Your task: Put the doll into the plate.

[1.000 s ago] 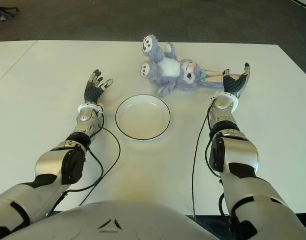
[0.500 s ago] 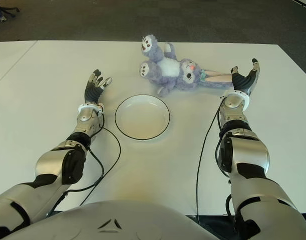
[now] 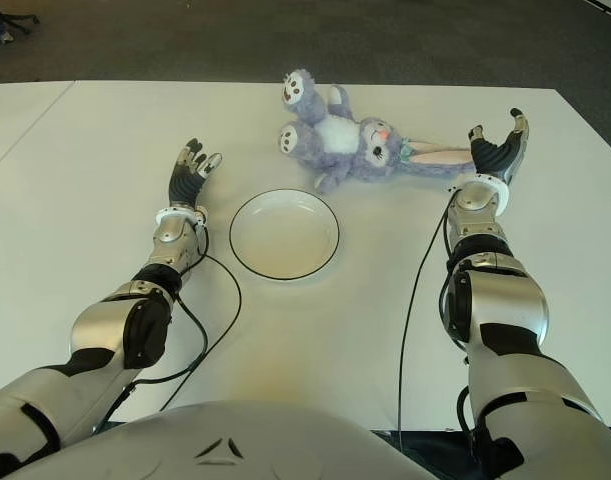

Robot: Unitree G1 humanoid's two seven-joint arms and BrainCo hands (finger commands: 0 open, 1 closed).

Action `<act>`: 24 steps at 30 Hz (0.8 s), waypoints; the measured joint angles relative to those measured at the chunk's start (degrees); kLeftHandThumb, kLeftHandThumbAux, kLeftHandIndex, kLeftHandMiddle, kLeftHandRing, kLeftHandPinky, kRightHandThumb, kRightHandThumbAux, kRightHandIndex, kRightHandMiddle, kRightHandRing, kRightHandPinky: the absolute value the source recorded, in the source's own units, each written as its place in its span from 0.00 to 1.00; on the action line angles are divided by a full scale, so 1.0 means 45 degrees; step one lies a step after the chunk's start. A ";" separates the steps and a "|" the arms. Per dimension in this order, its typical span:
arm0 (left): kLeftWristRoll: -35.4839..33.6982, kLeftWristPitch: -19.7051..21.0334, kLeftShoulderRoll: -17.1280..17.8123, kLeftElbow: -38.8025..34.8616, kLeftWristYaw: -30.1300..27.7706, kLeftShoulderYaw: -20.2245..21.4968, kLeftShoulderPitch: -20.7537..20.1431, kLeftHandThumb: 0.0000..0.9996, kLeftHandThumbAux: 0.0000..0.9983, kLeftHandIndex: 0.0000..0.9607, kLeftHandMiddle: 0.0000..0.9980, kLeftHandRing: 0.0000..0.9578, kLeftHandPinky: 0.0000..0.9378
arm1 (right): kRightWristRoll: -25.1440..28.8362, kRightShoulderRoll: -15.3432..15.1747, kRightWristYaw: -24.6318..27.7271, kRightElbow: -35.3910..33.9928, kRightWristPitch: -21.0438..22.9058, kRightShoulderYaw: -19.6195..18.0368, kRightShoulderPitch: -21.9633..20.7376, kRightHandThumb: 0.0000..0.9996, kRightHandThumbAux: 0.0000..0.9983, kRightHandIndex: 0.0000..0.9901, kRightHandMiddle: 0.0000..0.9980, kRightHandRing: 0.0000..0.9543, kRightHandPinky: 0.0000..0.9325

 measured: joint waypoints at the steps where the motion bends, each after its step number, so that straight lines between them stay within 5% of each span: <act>1: -0.0002 0.0000 -0.0002 0.0000 0.0000 0.0003 0.0000 0.00 0.60 0.02 0.02 0.02 0.03 | -0.0051 -0.0110 0.0027 0.0000 0.0016 0.0078 -0.0074 0.47 0.66 0.11 0.00 0.00 0.00; 6: -0.0026 0.0000 -0.0026 0.0000 -0.0002 0.0041 -0.0002 0.00 0.60 0.02 0.02 0.02 0.02 | -0.0793 -0.0869 0.0617 0.0068 0.0318 0.0817 -0.0418 0.34 0.64 0.06 0.00 0.00 0.00; 12: -0.0104 -0.0002 -0.0057 -0.0006 -0.0050 0.0089 -0.0025 0.00 0.63 0.01 0.02 0.02 0.03 | -0.3402 -0.2282 0.1810 0.0294 0.0833 0.3279 -0.0703 0.22 0.62 0.01 0.00 0.00 0.00; 18: -0.0117 0.0001 -0.0070 -0.0001 -0.0050 0.0106 -0.0014 0.00 0.64 0.01 0.02 0.02 0.03 | -0.6139 -0.3345 0.2411 0.0489 0.1006 0.5901 -0.0889 0.16 0.60 0.00 0.00 0.00 0.00; 24: -0.0135 0.0002 -0.0089 -0.0001 -0.0053 0.0292 -0.0015 0.00 0.63 0.00 0.02 0.01 0.02 | -0.7508 -0.3625 0.2503 0.0546 0.1004 0.7282 -0.1249 0.15 0.59 0.00 0.00 0.00 0.00</act>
